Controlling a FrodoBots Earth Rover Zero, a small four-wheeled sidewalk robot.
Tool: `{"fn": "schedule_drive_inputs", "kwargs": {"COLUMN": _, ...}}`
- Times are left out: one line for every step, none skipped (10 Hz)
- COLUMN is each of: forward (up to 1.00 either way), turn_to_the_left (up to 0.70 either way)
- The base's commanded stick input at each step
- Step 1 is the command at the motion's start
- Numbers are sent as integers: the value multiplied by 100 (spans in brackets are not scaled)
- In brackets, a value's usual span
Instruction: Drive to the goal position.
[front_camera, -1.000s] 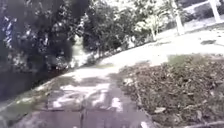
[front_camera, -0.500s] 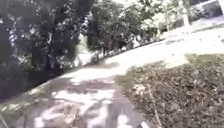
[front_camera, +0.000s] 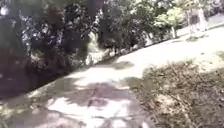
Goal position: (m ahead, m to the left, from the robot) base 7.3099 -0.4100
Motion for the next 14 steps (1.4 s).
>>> {"fn": "schedule_drive_inputs", "kwargs": {"forward": 100, "turn_to_the_left": 0}}
{"fn": "schedule_drive_inputs", "kwargs": {"forward": 100, "turn_to_the_left": 0}}
{"fn": "schedule_drive_inputs", "kwargs": {"forward": 100, "turn_to_the_left": 0}}
{"fn": "schedule_drive_inputs", "kwargs": {"forward": 100, "turn_to_the_left": 0}}
{"fn": "schedule_drive_inputs", "kwargs": {"forward": 100, "turn_to_the_left": 0}}
{"fn": "schedule_drive_inputs", "kwargs": {"forward": 100, "turn_to_the_left": 0}}
{"fn": "schedule_drive_inputs", "kwargs": {"forward": 100, "turn_to_the_left": 0}}
{"fn": "schedule_drive_inputs", "kwargs": {"forward": 100, "turn_to_the_left": 0}}
{"fn": "schedule_drive_inputs", "kwargs": {"forward": 100, "turn_to_the_left": 0}}
{"fn": "schedule_drive_inputs", "kwargs": {"forward": 100, "turn_to_the_left": 0}}
{"fn": "schedule_drive_inputs", "kwargs": {"forward": 100, "turn_to_the_left": 0}}
{"fn": "schedule_drive_inputs", "kwargs": {"forward": 100, "turn_to_the_left": 0}}
{"fn": "schedule_drive_inputs", "kwargs": {"forward": 100, "turn_to_the_left": 0}}
{"fn": "schedule_drive_inputs", "kwargs": {"forward": 100, "turn_to_the_left": 0}}
